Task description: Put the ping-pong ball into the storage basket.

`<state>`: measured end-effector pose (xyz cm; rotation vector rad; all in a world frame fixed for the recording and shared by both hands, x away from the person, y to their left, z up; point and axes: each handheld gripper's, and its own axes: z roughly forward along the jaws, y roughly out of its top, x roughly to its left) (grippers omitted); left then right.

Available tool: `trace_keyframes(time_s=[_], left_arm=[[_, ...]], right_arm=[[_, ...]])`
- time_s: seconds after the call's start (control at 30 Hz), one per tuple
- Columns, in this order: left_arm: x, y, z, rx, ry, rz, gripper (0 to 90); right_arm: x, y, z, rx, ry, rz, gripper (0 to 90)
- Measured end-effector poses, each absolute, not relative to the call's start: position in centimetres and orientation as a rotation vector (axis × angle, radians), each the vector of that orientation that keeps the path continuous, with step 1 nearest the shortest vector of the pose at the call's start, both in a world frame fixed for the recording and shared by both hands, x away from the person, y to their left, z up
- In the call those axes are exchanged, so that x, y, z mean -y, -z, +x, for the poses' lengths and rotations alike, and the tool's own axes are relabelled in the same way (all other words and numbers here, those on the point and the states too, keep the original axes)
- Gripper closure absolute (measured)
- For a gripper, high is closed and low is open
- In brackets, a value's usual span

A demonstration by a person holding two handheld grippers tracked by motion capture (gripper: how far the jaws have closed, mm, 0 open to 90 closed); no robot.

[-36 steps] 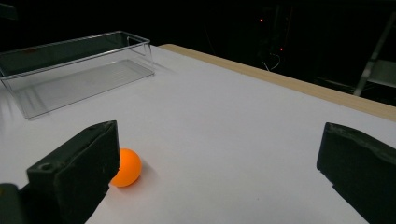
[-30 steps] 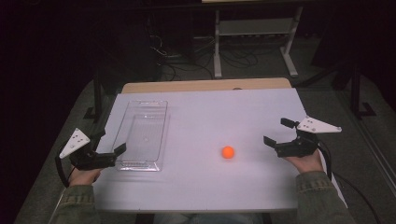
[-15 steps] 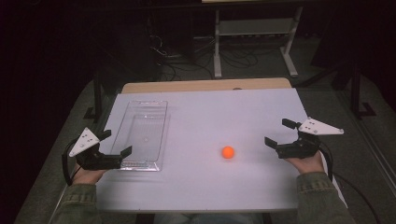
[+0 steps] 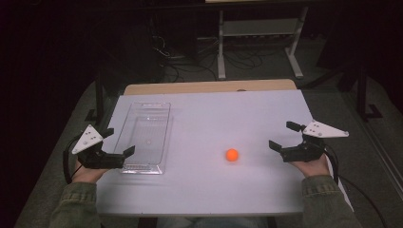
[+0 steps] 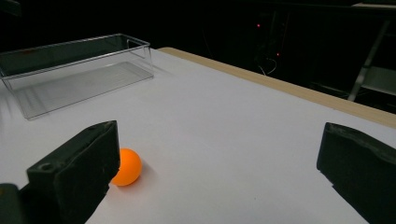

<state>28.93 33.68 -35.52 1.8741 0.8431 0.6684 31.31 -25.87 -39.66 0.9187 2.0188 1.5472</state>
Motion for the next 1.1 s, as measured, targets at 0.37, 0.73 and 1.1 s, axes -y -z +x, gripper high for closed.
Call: trace_keyframes(time_s=[0.37, 0.73, 1.1], left_arm=[[-32.8, 34.5, 29.5, -0.806, -0.671, 1.923, 0.0], [-31.9, 33.2, 30.2, -0.751, -0.642, 1.968, 0.0], [-30.9, 32.1, 31.0, -0.710, -0.611, 2.008, 0.0]], right_arm=[[25.9, 39.7, 31.3, -2.024, -1.550, 0.919, 0.0], [26.0, 39.8, 31.3, -2.032, -1.548, 0.928, 0.0], [26.1, 39.8, 31.3, -2.023, -1.542, 0.932, 0.0]])
